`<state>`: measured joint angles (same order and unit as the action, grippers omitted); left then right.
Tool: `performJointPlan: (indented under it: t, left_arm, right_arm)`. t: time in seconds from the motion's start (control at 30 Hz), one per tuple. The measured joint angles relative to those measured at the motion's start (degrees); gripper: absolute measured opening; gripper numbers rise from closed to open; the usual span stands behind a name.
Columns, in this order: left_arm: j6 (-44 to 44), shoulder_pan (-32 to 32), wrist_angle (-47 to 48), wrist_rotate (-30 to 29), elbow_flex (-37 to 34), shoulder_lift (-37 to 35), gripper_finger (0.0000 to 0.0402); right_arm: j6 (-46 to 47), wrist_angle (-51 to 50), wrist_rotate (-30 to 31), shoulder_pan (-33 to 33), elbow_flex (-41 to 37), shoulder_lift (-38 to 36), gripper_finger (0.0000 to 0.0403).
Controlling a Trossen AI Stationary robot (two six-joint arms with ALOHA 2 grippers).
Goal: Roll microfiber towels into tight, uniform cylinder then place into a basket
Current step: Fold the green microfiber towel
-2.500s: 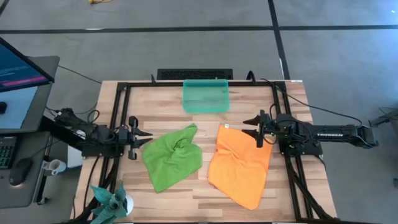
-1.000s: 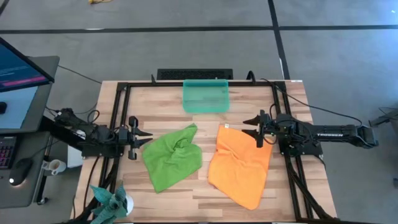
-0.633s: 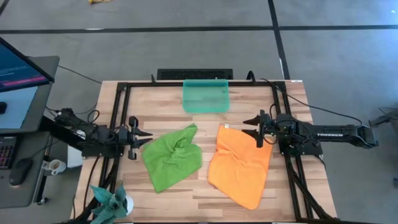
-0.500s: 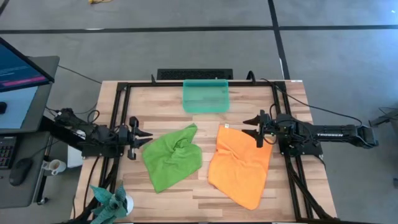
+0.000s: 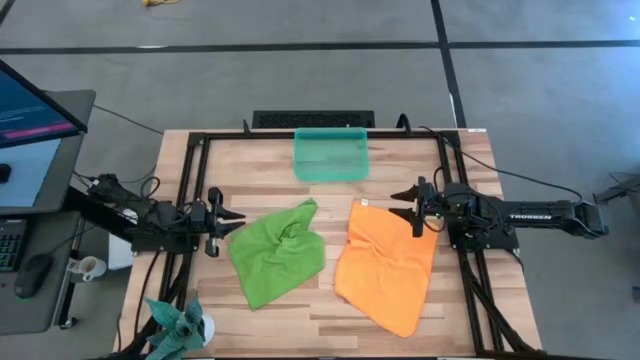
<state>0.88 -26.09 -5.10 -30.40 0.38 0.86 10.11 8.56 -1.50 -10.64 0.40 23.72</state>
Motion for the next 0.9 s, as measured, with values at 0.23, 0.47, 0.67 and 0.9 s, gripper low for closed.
performJointPlan:
  t: [0.23,0.47,0.67,0.9]
  left_arm:
    - [1.4,0.0,0.0,0.0,0.0,0.0,0.0071]
    - [-2.9,0.0,0.0,0.0,0.0,0.0,0.0071]
    - [-6.0,0.0,0.0,0.0,0.0,0.0,0.0071]
    - [-6.2,0.0,0.0,-0.5,0.0,0.0,0.0104]
  right_arm:
    - [0.0,0.0,0.0,0.0,0.0,0.0,0.0249]
    - [0.0,0.0,0.0,0.0,0.0,0.0,0.0249]
    - [0.0,0.0,0.0,0.0,0.0,0.0,0.0249]
    - [0.0,0.0,0.0,0.0,0.0,0.0,0.0249]
